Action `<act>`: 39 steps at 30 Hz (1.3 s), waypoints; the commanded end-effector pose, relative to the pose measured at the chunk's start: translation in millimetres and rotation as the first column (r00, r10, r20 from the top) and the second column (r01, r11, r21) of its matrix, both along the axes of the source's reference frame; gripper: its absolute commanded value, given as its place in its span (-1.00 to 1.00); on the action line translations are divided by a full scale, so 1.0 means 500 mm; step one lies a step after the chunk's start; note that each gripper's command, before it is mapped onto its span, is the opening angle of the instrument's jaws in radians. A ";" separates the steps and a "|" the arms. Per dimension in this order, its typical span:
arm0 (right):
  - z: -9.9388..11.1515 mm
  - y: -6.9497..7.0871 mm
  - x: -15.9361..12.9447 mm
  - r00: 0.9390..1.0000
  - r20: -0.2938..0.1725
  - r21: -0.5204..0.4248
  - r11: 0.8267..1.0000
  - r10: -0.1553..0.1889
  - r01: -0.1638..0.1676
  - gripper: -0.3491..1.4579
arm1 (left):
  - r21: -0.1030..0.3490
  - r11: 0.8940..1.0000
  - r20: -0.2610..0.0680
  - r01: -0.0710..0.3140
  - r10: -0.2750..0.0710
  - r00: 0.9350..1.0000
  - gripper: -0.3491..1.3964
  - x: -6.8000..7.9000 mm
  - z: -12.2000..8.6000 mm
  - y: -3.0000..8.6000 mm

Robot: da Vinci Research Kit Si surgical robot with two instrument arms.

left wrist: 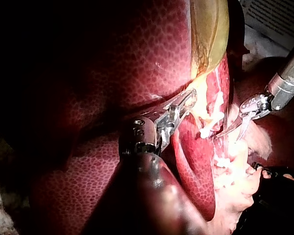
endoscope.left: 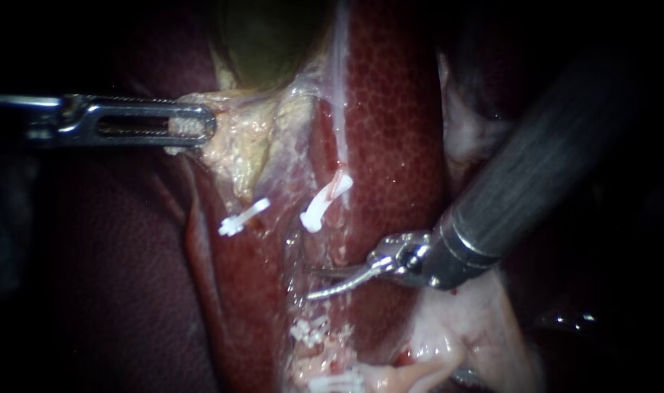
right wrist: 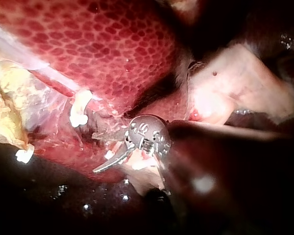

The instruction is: Go back from the cut right tube

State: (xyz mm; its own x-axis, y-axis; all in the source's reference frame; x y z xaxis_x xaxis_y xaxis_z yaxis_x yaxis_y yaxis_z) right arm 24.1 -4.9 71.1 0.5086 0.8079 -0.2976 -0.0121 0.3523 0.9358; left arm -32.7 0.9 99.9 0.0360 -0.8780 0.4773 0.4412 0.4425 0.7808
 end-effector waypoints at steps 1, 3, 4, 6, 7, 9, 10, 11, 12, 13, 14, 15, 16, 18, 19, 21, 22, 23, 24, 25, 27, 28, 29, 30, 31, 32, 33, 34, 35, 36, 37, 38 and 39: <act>-0.0001 0.0002 -0.0003 1.000 0.000 0.001 1.000 -0.001 0.001 0.97 | 0.000 1.000 0.000 0.000 0.000 1.000 -1.00 0.0000 0.0000 0.0000; -0.0001 0.0002 -0.0004 1.000 -0.003 -0.004 1.000 -0.003 0.003 0.97 | 0.000 1.000 0.000 0.000 0.000 1.000 -1.00 0.0000 0.0000 0.0000; -0.0002 0.0002 -0.0005 1.000 -0.003 -0.004 1.000 -0.003 0.003 0.97 | 0.000 1.000 0.000 0.000 0.000 1.000 -1.00 0.0000 0.0000 0.0000; -0.0002 0.0002 -0.0009 1.000 -0.019 -0.036 0.999 -0.008 0.008 0.97 | 0.000 1.000 0.000 0.000 0.000 1.000 -1.00 0.0000 0.0000 0.0000; -0.0003 0.0002 -0.0011 1.000 -0.028 -0.058 0.998 -0.009 0.008 0.97 | 0.000 1.000 0.000 0.000 0.000 1.000 -1.00 0.0000 0.0000 0.0000; -0.0005 0.0002 -0.0019 0.998 -0.057 -0.130 0.991 -0.017 0.009 0.97 | 0.000 1.000 0.000 0.000 0.000 1.000 -1.00 0.0000 0.0000 0.0000; -0.0008 0.0001 -0.0026 0.997 -0.073 -0.175 0.985 -0.020 0.007 0.97 | 0.000 1.000 0.000 0.000 0.000 1.000 -1.00 0.0000 0.0000 0.0000; -0.0010 0.0000 -0.0032 0.996 -0.090 -0.211 0.977 -0.030 0.010 0.97 | 0.000 1.000 0.000 0.000 0.000 1.000 -1.00 0.0001 0.0000 0.0000; -0.0013 0.0000 -0.0038 0.995 -0.099 -0.239 0.971 -0.033 0.009 0.97 | 0.000 1.000 0.000 0.000 0.000 1.000 -1.00 0.0001 0.0000 0.0000; -0.0018 -0.0001 -0.0047 0.993 -0.111 -0.269 0.963 -0.041 0.009 0.97 | 0.000 1.000 0.000 0.000 0.000 1.000 -1.00 0.0001 0.0000 0.0000; -0.0022 -0.0001 -0.0055 0.991 -0.122 -0.300 0.954 -0.047 0.008 0.97 | 0.000 1.000 0.000 0.000 0.000 1.000 -1.00 0.0002 0.0000 0.0000; -0.0027 0.0000 -0.0062 0.991 -0.125 -0.317 0.948 -0.045 0.003 0.97 | 0.000 1.000 0.000 0.000 0.000 1.000 -1.00 0.0002 0.0000 0.0000; -0.0034 0.0002 -0.0071 0.990 -0.131 -0.344 0.939 -0.044 -0.004 0.97 | 0.000 1.000 0.000 0.000 0.000 1.000 -1.00 0.0002 0.0000 0.0000; -0.0046 0.0011 -0.0084 0.989 -0.139 -0.382 0.924 -0.044 -0.013 0.97 | 0.000 1.000 0.000 0.000 0.000 1.000 -1.00 0.0002 0.0000 0.0000; -0.0054 0.0019 -0.0093 0.989 -0.143 -0.404 0.915 -0.043 -0.018 0.97 | 0.000 1.000 0.000 0.000 0.000 1.000 -1.00 0.0002 0.0000 0.0000; -0.0069 0.0034 -0.0106 0.989 -0.145 -0.428 0.904 -0.039 -0.027 0.97 | 0.000 1.000 0.000 0.000 0.000 1.000 -1.00 0.0002 0.0001 0.0000; -0.0079 0.0044 -0.0115 0.989 -0.146 -0.449 0.893 -0.036 -0.034 0.97 | 0.000 1.000 0.000 0.000 0.000 1.000 -1.00 0.0002 0.0001 0.0000; -0.0087 0.0052 -0.0122 0.989 -0.143 -0.458 0.888 -0.029 -0.040 0.97 | 0.000 1.000 0.000 0.000 0.000 1.000 -1.00 0.0002 0.0002 -0.0001; -0.0096 0.0060 -0.0129 0.990 -0.141 -0.470 0.881 -0.023 -0.047 0.97 | 0.000 1.000 0.000 0.000 0.000 1.000 -1.00 0.0002 0.0002 -0.0001; -0.0105 0.0069 -0.0135 0.990 -0.139 -0.483 0.874 -0.017 -0.053 0.97 | -0.001 1.000 0.000 0.000 0.000 1.000 -1.00 0.0002 0.0003 -0.0001; -0.0126 0.0087 -0.0146 0.991 -0.136 -0.509 0.858 -0.009 -0.062 0.97 | -0.001 1.000 0.000 0.000 0.000 1.000 -1.00 0.0002 0.0004 -0.0002; -0.0135 0.0094 -0.0151 0.991 -0.133 -0.515 0.854 -0.005 -0.065 0.97 | -0.001 1.000 0.000 0.000 0.000 1.000 -1.00 0.0002 0.0004 -0.0002; -0.0146 0.0103 -0.0156 0.991 -0.132 -0.530 0.845 -0.002 -0.069 0.97 | -0.001 1.000 0.000 0.000 0.000 1.000 -1.00 0.0002 0.0004 -0.0002; -0.0154 0.0108 -0.0160 0.992 -0.129 -0.532 0.844 0.003 -0.071 0.97 | -0.001 1.000 0.000 0.000 0.000 1.000 -1.00 0.0002 0.0004 -0.0002; -0.0162 0.0114 -0.0163 0.992 -0.129 -0.543 0.836 0.003 -0.073 0.97 | -0.001 1.000 0.000 0.000 0.000 1.000 -1.00 0.0001 0.0004 -0.0002; -0.0170 0.0119 -0.0166 0.992 -0.128 -0.554 0.829 0.003 -0.074 0.97 | -0.001 1.000 -0.001 0.000 0.000 1.000 -1.00 0.0001 0.0004 -0.0002; -0.0180 0.0124 -0.0169 0.992 -0.126 -0.565 0.821 0.006 -0.077 0.97 | -0.001 1.000 -0.001 0.000 0.000 1.000 -1.00 0.0001 0.0004 -0.0002; -0.0187 0.0129 -0.0171 0.992 -0.124 -0.572 0.816 0.008 -0.078 0.97 | -0.001 1.000 -0.001 0.000 0.000 1.000 -1.00 0.0000 0.0005 -0.0002; -0.0196 0.0133 -0.0173 0.993 -0.121 -0.579 0.812 0.012 -0.080 0.97 | -0.001 1.000 -0.001 0.000 0.000 1.000 -1.00 0.0000 0.0005 -0.0002; -0.0202 0.0135 -0.0175 0.993 -0.118 -0.582 0.809 0.016 -0.082 0.97 | -0.001 1.000 -0.001 0.000 0.000 1.000 -1.00 0.0000 0.0005 -0.0002; -0.0207 0.0137 -0.0177 0.993 -0.117 -0.590 0.804 0.016 -0.082 0.97 | -0.001 1.000 -0.001 0.000 0.000 1.000 -1.00 0.0000 0.0006 -0.0002; -0.0212 0.0139 -0.0178 0.993 -0.114 -0.593 0.801 0.019 -0.084 0.97 | -0.001 1.000 -0.001 0.000 0.000 1.000 -1.00 0.0000 0.0007 -0.0002; -0.0217 0.0140 -0.0179 0.993 -0.112 -0.601 0.795 0.021 -0.085 0.97 | -0.002 1.000 -0.001 0.000 0.000 1.000 -1.00 0.0000 0.0007 -0.0002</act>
State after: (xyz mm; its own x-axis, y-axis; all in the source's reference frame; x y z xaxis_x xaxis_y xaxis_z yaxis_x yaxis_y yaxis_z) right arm 15.0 2.3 60.1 0.4137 0.4724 -0.7783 0.0246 0.8487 0.5283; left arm -32.8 0.8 100.3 0.0356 -0.8772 0.4789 0.4414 0.4437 0.7799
